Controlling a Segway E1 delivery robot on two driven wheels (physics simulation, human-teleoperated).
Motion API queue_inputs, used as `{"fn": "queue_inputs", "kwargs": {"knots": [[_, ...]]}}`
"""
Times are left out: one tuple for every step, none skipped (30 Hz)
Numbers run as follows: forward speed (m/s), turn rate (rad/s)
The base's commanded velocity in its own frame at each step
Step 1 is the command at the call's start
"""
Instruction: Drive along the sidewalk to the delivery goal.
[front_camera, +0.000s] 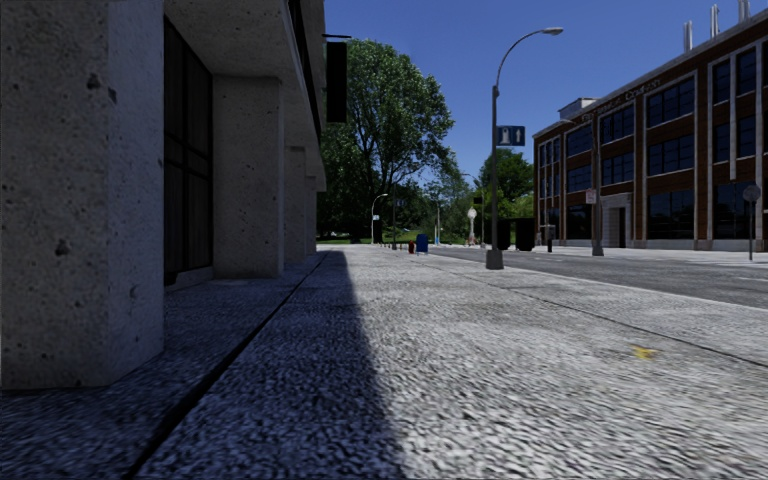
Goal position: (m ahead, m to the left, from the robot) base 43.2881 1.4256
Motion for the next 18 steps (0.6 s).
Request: {"fn": "queue_inputs", "kwargs": {"knots": [[2.0,0.0],[2.0,0.0],[2.0,0.0],[2.0,0.0],[2.0,0.0],[2.0,0.0],[2.0,0.0],[2.0,0.0],[2.0,0.0],[2.0,0.0],[2.0,0.0],[2.0,0.0],[2.0,0.0],[2.0,0.0],[2.0,0.0],[2.0,0.0],[2.0,0.0],[2.0,0.0]]}}
